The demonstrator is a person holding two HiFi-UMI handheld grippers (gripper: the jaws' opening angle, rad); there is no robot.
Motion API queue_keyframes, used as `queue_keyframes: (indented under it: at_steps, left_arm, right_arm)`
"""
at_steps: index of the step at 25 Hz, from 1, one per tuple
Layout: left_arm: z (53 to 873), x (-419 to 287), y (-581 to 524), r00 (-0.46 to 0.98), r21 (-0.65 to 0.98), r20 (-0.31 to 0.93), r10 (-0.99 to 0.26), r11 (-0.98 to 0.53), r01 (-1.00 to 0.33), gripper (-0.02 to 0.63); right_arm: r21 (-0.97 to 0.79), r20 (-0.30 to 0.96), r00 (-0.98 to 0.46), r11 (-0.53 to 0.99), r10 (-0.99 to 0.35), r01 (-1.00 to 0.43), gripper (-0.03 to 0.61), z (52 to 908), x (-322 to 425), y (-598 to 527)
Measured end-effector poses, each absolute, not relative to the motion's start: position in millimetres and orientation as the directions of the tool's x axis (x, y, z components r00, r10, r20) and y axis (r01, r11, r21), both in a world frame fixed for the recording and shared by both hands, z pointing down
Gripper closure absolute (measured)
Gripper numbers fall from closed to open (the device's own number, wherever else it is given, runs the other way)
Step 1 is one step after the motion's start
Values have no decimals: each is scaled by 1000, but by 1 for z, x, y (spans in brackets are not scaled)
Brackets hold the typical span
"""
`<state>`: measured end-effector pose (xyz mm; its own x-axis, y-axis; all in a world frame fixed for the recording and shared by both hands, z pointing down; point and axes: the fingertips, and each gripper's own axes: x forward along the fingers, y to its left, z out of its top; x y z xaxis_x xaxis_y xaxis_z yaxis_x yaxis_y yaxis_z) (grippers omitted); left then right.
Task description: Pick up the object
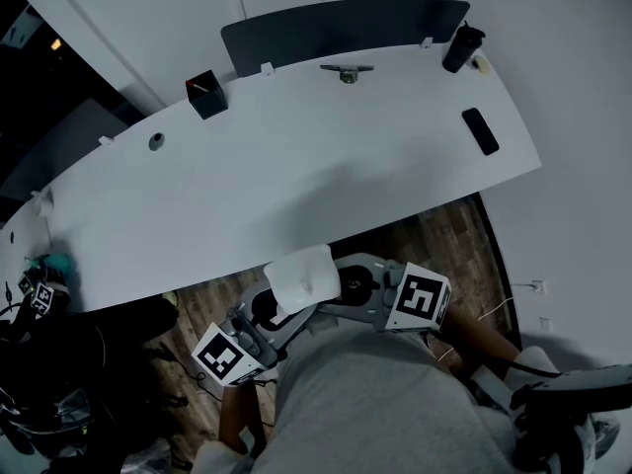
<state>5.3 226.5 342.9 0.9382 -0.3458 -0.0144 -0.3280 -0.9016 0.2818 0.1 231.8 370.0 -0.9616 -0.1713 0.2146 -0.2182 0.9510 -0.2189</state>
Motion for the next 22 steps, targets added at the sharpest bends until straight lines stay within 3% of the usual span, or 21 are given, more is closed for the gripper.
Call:
queue_keyframes:
  at_steps: [22]
  left_arm:
    - [343,10,221,937,282,-20,-348,-902,-328,466]
  right_arm:
    - [-212,217,-962,954,-163,-210,426,372,4,227]
